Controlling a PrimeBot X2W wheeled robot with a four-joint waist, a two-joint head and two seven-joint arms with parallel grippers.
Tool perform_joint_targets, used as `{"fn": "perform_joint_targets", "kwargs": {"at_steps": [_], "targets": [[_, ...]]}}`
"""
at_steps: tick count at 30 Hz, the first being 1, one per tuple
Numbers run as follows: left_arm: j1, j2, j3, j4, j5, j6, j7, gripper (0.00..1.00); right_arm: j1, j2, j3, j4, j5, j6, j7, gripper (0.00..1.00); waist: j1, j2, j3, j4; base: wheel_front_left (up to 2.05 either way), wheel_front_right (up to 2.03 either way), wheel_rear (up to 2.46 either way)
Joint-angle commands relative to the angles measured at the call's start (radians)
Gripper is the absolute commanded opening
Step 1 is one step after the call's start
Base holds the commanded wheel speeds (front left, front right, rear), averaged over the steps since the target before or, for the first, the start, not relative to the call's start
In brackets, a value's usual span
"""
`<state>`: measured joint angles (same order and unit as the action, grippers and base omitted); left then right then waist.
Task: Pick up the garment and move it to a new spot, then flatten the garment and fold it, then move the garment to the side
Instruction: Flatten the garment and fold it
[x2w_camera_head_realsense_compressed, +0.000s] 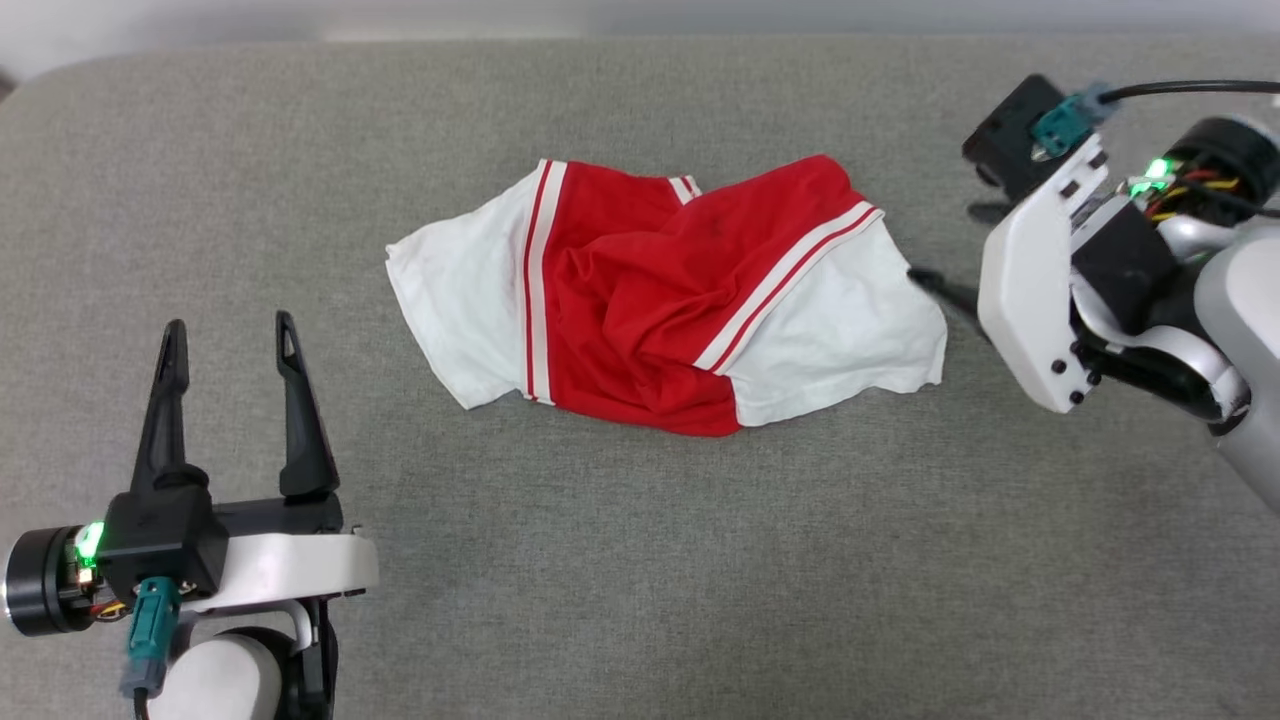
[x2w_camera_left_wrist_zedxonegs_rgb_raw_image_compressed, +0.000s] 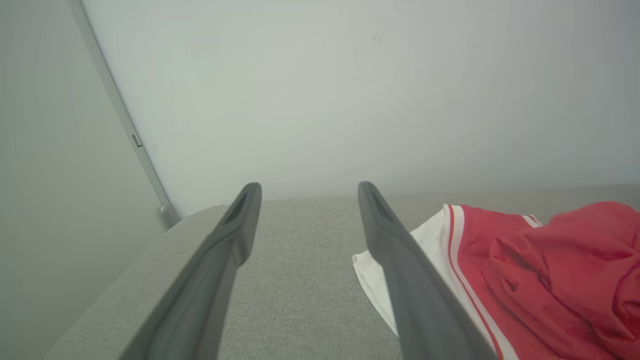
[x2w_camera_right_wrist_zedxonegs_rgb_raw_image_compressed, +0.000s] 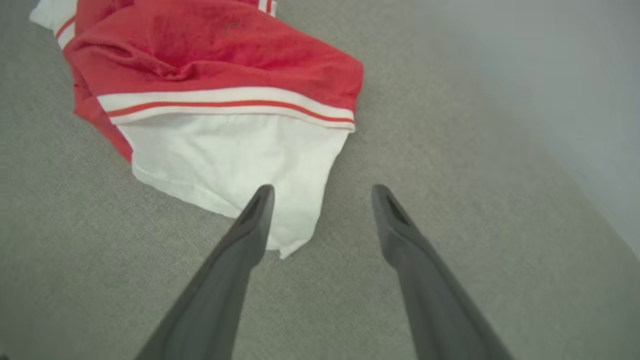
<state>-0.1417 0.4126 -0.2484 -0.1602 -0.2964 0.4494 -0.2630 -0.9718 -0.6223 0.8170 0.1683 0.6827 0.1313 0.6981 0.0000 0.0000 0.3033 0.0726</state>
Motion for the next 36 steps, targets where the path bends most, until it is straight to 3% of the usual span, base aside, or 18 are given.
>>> {"fn": "perform_joint_targets", "kwargs": {"at_steps": [1,6,16,17,18,25,32,36], "targets": [[0.007,-0.016,0.017,-0.008,0.017,-0.014,-0.002,1.00,-0.022,0.003,0.019,0.013,0.032,-0.001,0.038,1.00,0.0000,0.0000,0.026,0.012,0.00,0.00,0.00],[-0.018,-0.085,0.057,-0.005,0.071,-0.079,-0.002,1.00,-0.059,0.021,0.105,0.085,0.090,-0.001,0.129,1.00,0.0000,0.0000,0.084,0.039,0.00,0.00,0.00],[-0.054,-0.189,0.121,0.010,0.149,-0.169,-0.002,1.00,-0.013,0.068,0.251,0.258,0.137,-0.001,0.098,1.00,0.0000,0.0000,0.142,0.069,0.00,0.00,0.00],[-0.050,-0.195,0.130,0.012,0.155,-0.176,-0.002,1.00,-0.014,0.065,0.261,0.261,0.141,-0.001,0.085,0.38,0.0000,0.0000,0.140,0.066,0.00,0.00,0.00],[-0.044,-0.201,0.140,0.015,0.159,-0.179,-0.002,1.00,-0.019,0.061,0.265,0.260,0.147,-0.001,0.068,0.00,0.0000,0.0000,0.135,0.062,0.00,0.00,0.00],[-0.010,-0.234,0.189,0.025,0.185,-0.217,-0.003,1.00,-0.056,-0.034,0.223,0.164,0.212,-0.001,-0.065,0.00,0.0000,0.0000,0.082,0.024,0.00,0.00,0.00],[0.023,-0.257,0.226,0.026,0.205,-0.247,-0.003,1.00,0.020,-0.245,0.129,0.012,0.302,-0.001,-0.084,0.00,0.0000,0.0000,0.049,-0.014,0.00,0.00,0.00],[0.028,-0.266,0.239,0.027,0.216,-0.264,-0.003,1.00,0.101,-0.337,0.077,0.008,0.330,-0.001,-0.056,0.00,0.0000,0.0000,0.051,-0.025,0.00,0.00,0.00]]}}
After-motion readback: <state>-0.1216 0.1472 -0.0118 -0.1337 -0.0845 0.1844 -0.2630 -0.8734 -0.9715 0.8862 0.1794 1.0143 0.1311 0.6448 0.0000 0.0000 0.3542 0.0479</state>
